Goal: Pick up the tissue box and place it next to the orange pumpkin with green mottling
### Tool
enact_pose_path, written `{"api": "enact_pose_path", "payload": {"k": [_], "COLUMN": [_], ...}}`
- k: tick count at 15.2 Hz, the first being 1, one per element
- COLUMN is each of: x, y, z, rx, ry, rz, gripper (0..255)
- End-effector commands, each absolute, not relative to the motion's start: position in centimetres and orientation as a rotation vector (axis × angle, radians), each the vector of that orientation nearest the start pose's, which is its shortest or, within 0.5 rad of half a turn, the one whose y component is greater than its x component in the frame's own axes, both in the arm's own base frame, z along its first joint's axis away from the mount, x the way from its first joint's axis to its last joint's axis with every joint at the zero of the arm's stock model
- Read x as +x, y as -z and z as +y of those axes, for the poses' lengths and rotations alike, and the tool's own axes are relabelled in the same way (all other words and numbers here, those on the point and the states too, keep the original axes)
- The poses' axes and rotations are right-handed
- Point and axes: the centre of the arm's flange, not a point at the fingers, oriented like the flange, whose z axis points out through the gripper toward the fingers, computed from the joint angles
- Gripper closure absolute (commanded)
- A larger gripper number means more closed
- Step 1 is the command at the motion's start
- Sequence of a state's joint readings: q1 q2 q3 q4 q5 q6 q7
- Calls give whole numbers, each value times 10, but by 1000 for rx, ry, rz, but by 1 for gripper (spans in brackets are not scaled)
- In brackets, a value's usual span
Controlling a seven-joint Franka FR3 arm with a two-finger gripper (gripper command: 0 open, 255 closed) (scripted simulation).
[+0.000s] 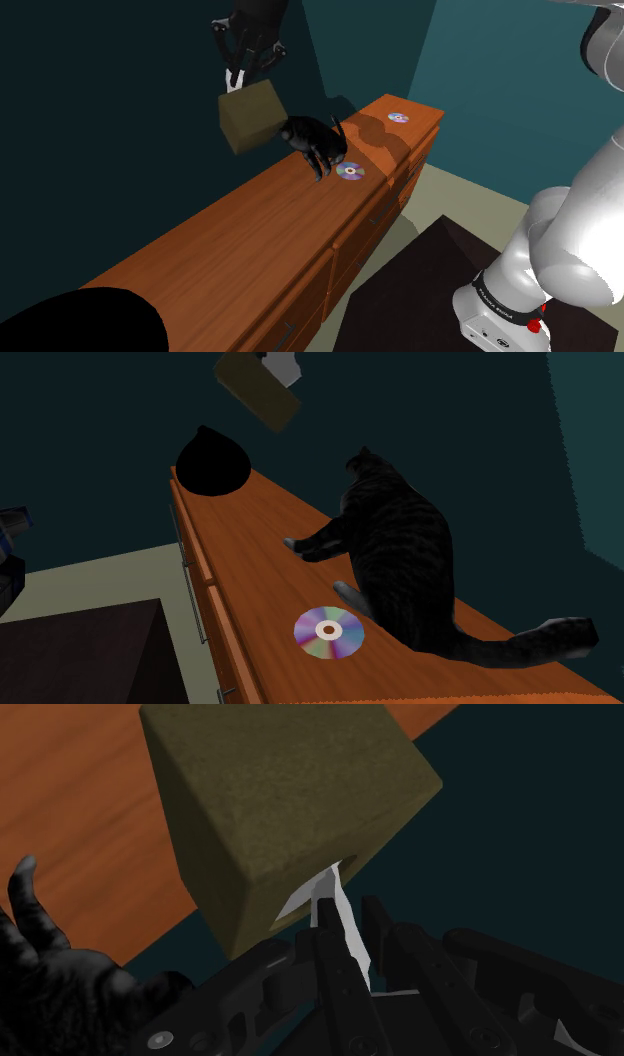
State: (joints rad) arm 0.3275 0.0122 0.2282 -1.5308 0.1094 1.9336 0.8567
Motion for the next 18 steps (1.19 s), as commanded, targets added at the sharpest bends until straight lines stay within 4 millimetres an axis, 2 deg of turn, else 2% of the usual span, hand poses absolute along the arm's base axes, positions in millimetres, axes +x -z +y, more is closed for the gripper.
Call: {"api": "enact_pose_path", "payload": {"k": [1,14,15,18], "x": [477,348,332,332], "y": [-678,-678,-678,-662], "z": [333,445,459,459], "rx": [-2750,-2750,-2750,-2750], "ry": [318,318,318,318], "rz": [446,446,446,446], "gripper": [255,255,255,255]}}
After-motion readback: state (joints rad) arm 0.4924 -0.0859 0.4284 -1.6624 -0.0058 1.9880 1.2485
